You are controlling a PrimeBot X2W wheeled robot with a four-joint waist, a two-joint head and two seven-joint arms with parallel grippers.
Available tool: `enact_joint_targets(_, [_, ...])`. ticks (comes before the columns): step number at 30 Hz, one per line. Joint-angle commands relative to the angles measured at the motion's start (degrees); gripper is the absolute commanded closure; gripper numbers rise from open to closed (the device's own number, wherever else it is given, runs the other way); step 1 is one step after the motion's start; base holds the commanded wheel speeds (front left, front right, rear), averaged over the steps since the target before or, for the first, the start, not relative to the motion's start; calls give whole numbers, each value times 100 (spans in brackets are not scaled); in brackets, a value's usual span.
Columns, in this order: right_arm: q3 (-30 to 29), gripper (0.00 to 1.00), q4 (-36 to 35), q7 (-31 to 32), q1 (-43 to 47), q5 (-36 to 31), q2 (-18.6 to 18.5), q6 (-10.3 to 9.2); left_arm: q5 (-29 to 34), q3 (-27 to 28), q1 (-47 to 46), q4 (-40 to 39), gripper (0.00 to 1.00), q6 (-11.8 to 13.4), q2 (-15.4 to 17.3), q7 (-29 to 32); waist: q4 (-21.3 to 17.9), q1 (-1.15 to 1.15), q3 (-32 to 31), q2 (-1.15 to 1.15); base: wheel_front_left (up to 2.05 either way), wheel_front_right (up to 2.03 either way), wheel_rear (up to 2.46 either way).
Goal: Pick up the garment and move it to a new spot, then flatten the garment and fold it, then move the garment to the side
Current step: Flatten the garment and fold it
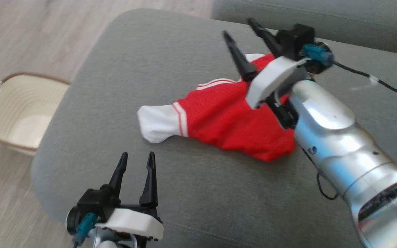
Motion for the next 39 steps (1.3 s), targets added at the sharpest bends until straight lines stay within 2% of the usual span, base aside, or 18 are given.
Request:
enact_joint_targets(1, [-105,0,-54,-65,61,-83,86,39,58,196,-225,-190,0,-25,-37,-70,-323,0,-37,0,0,0,0])
enact_joint_targets(8, [-1016,0,247,-78,944,-633,-304,39,131,251,-258,-198,0,-90,-37,-70,-688,0,72,0,0,0,0])
enact_joint_targets(16, [-1740,0,595,-79,1815,-813,-245,39,147,212,-308,-139,0,-129,-37,-70,-604,0,190,0,0,0,0])
enact_joint_targets(21, [-1805,0,787,32,1986,-643,-73,39,135,199,-286,-91,0,-132,-37,-70,-468,0,157,0,0,0,0])
enact_joint_targets(27, [-1584,0,752,638,2068,-152,45,39,124,169,-261,-71,0,-142,-37,-70,-372,0,142,0,0,0,0])
enact_joint_targets(28, [-1541,12,714,735,2087,-45,56,39,122,163,-261,-67,0,-143,-37,-70,-358,0,142,0,0,0,0])
enact_joint_targets(29, [-1500,43,683,823,2105,54,65,39,120,157,-259,-65,0,-143,-37,-70,-347,0,141,0,0,0,0])
enact_joint_targets(30, [-1500,43,683,823,2105,54,65,39,120,157,-259,-65,0,-143,-37,-70,-347,0,141,0,0,0,0])
enact_joint_targets(32, [-1414,78,650,948,2119,186,75,39,117,147,-256,-62,0,-141,-37,-70,-326,0,139,0,0,0,0])
enact_joint_targets(33, [-1383,100,630,951,2115,235,77,39,116,143,-254,-60,0,-138,-37,-70,-318,0,137,0,0,0,0])
enact_joint_targets(39, [-1328,100,564,570,1951,327,-32,39,118,181,-225,-63,0,-108,-37,-70,-363,0,100,0,0,0,0])
